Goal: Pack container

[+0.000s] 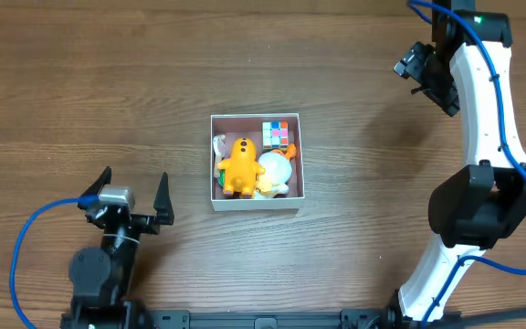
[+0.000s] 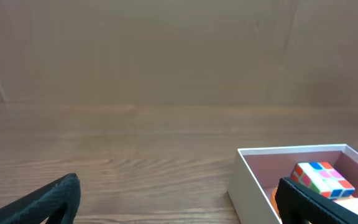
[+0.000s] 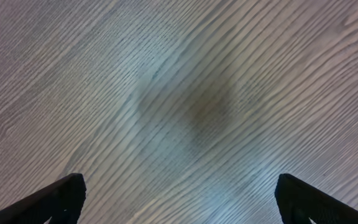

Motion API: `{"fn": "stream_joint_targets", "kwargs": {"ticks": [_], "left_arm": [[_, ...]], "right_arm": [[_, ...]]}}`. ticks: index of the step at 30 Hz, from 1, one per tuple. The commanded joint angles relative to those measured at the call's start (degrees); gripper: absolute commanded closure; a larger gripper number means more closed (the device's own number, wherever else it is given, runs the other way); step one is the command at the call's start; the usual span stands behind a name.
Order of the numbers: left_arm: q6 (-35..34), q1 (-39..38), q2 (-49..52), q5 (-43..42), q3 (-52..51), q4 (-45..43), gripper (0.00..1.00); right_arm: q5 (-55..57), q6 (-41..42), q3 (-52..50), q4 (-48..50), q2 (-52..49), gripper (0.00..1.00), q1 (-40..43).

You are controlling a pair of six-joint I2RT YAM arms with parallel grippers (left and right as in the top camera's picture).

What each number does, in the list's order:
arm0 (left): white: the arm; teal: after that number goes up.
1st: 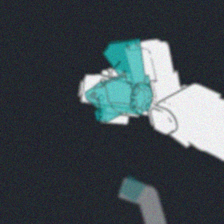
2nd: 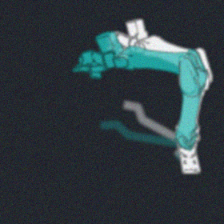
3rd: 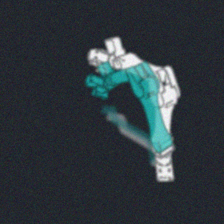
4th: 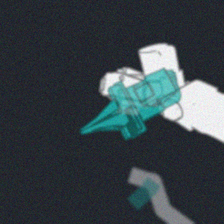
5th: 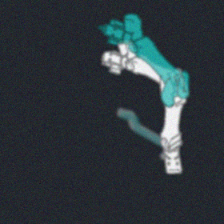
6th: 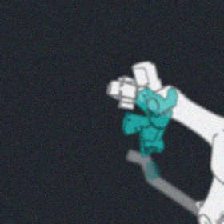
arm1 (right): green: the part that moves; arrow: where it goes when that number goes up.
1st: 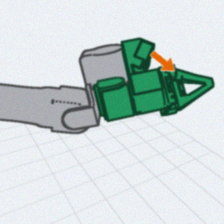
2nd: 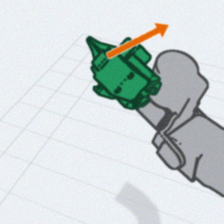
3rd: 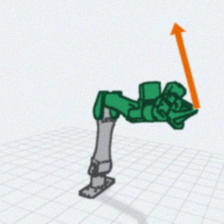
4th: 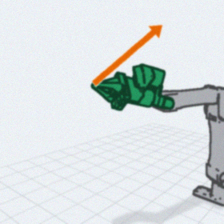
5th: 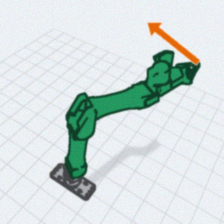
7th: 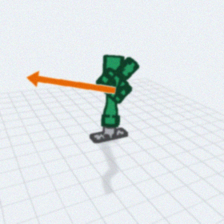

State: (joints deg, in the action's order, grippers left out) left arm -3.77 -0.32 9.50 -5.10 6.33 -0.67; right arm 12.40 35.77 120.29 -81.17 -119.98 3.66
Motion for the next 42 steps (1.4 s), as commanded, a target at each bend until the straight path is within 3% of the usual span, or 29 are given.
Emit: {"fn": "stream_joint_targets", "kwargs": {"ticks": [1, 6, 9, 12, 36, 42], "left_arm": [[-0.98, 0.31, -6.08, 1.07, -3.13, -0.02, 0.00], [-1.42, 0.31, -9.33, 1.05, -5.57, 0.17, 0.00], [-0.94, 0.39, -9.35, 1.86, -6.05, 5.27, 0.00], [1.68, 0.39, -9.35, 2.75, -6.05, 5.07, 0.00], [1.64, 0.39, -9.25, 2.34, -6.05, 4.90, 0.00], [1.64, 0.39, -9.25, 2.36, -6.05, 4.90, 0.00]], "right_arm": [[0.44, 0.22, 0.04, 0.11, 1.07, 0.00, 0.07], [0.44, 0.22, 0.04, 0.11, 1.07, 0.00, 0.07], [0.44, 0.22, 0.04, 0.11, 1.07, 0.00, 0.07], [0.44, 0.22, 0.04, 0.11, 1.07, 0.00, 0.07], [0.46, 0.17, 0.04, -0.55, 1.09, 0.00, 0.07], [9.14, 0.02, -0.13, 4.13, 9.86, 0.00, -3.80]]}}
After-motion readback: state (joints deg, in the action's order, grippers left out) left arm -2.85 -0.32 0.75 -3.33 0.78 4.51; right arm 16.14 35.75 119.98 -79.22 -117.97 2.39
